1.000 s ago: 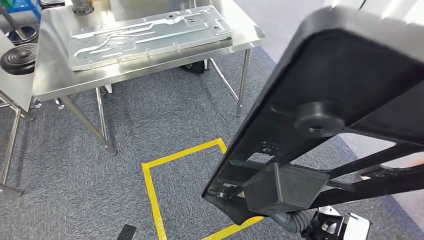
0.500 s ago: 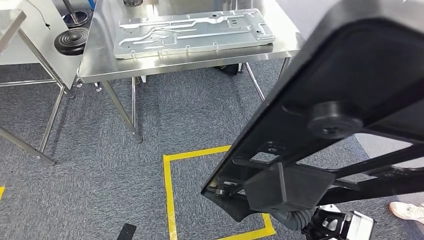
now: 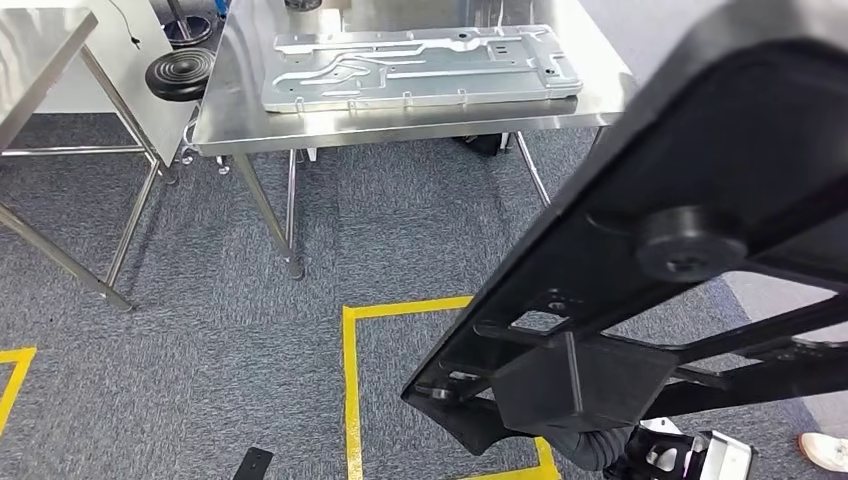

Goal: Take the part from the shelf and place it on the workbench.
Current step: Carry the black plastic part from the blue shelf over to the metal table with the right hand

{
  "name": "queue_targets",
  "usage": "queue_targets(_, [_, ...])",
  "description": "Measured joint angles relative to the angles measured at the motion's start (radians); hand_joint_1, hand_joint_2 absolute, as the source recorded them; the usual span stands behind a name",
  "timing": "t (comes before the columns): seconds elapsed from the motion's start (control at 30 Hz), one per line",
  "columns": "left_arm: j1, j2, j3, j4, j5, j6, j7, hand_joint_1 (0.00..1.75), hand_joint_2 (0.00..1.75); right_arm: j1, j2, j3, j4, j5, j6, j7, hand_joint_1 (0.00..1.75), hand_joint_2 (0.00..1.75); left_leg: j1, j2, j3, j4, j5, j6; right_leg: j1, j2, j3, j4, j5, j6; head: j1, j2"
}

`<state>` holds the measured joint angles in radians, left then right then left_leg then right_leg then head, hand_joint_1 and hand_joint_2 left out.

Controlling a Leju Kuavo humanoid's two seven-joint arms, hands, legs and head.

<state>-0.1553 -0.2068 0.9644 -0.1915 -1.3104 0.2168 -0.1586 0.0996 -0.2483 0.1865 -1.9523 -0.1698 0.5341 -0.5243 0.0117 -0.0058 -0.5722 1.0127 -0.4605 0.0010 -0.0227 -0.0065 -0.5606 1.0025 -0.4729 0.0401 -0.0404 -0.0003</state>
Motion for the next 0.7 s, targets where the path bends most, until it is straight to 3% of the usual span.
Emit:
queue_targets(0.07, [-0.001, 0.000, 0.000, 0.000, 0.000, 0.000, 0.001, 0.00, 1.75, 0.003, 0.000, 0.000, -0.001, 0.000, 0.001, -0.001, 1.75, 1.75, 0.001, 0.001, 0.002, -0.006, 0.004, 0.014, -0.003, 0.001, -0.013, 0.032, -0.023, 0.009, 0.000, 0.000])
queue_targets(0.17, [-0.002, 0.000, -0.001, 0.000, -0.001, 0.000, 0.002, 0.00, 1.75, 0.003, 0.000, 0.000, -0.001, 0.000, 0.002, -0.001, 1.75, 1.75, -0.001, 0.001, 0.002, -0.009, 0.006, 0.025, -0.003, 0.002, -0.100, 0.215, -0.114, 0.011, 0.000, 0.000])
queue_targets(0.2, [-0.001, 0.000, -0.001, 0.000, -0.001, 0.000, 0.002, 0.00, 1.75, 0.003, 0.000, 0.000, 0.000, 0.000, 0.002, -0.001, 1.75, 1.75, -0.004, 0.001, 0.002, -0.008, 0.006, 0.026, -0.002, 0.002, -0.128, 0.270, -0.131, 0.011, 0.000, 0.000])
queue_targets(0.23, [0.000, 0.000, -0.001, 0.000, -0.001, 0.000, 0.003, 0.00, 1.75, 0.002, 0.000, 0.000, 0.000, 0.000, 0.002, 0.000, 1.75, 1.75, -0.006, 0.000, 0.002, -0.008, 0.005, 0.027, -0.002, 0.002, -0.140, 0.292, -0.129, 0.010, 0.000, 0.000])
queue_targets(0.27, [0.000, 0.000, -0.001, 0.000, -0.001, 0.000, 0.003, 0.00, 1.75, 0.001, 0.000, 0.000, 0.001, 0.000, 0.002, 0.001, 1.75, 1.75, -0.007, -0.001, 0.003, -0.007, 0.005, 0.028, -0.001, 0.002, -0.133, 0.273, -0.107, 0.007, 0.000, 0.000])
queue_targets(0.33, [0.000, 0.000, -0.001, 0.000, -0.001, 0.000, 0.003, 0.00, 1.75, -0.002, 0.000, 0.000, 0.001, 0.000, 0.002, 0.002, 1.75, 1.75, -0.010, -0.004, 0.008, -0.007, 0.003, 0.027, 0.002, 0.003, -0.072, 0.141, -0.035, -0.005, 0.000, 0.000])
queue_targets(0.4, [-0.001, -0.001, -0.001, 0.000, -0.001, 0.000, 0.003, 0.00, 1.75, -0.005, 0.000, 0.000, 0.001, 0.000, 0.001, 0.002, 1.75, 1.75, -0.014, -0.006, 0.008, -0.005, 0.001, 0.021, 0.009, 0.003, -0.022, 0.031, 0.004, -0.017, 0.000, 0.000])
queue_targets(0.47, [-0.001, -0.002, -0.002, 0.000, 0.000, -0.001, 0.003, 0.00, 1.75, -0.005, 0.000, 0.000, 0.000, 0.001, 0.000, 0.002, 1.75, 1.75, -0.016, -0.006, 0.006, -0.004, -0.001, 0.012, 0.015, 0.003, -0.015, 0.009, 0.005, -0.022, 0.000, 0.000])
queue_targets(0.57, [-0.002, -0.002, -0.002, 0.000, 0.000, -0.001, 0.003, 0.00, 1.75, -0.005, 0.001, 0.000, -0.001, 0.002, 0.001, 0.002, 1.75, 1.75, -0.013, -0.003, -0.001, 0.017, -0.020, -0.006, 0.008, 0.002, -0.010, -0.003, 0.012, -0.035, 0.000, 0.000])
queue_targets(0.63, [-0.003, -0.002, -0.002, 0.000, 0.000, -0.001, 0.003, 0.00, 1.75, -0.005, 0.003, 0.000, -0.002, 0.003, 0.003, 0.002, 1.75, 1.75, -0.009, -0.001, -0.042, 0.113, -0.075, -0.017, 0.006, 0.000, -0.006, -0.009, 0.013, -0.041, 0.000, 0.000])
queue_targets(0.7, [-0.002, -0.002, -0.002, 0.000, 0.001, -0.001, 0.003, 0.00, 1.75, -0.005, 0.005, 0.000, -0.002, 0.003, 0.005, 0.002, 1.75, 1.75, -0.005, -0.001, -0.107, 0.250, -0.134, -0.026, 0.006, -0.001, -0.006, -0.008, 0.013, -0.043, 0.000, 0.000])
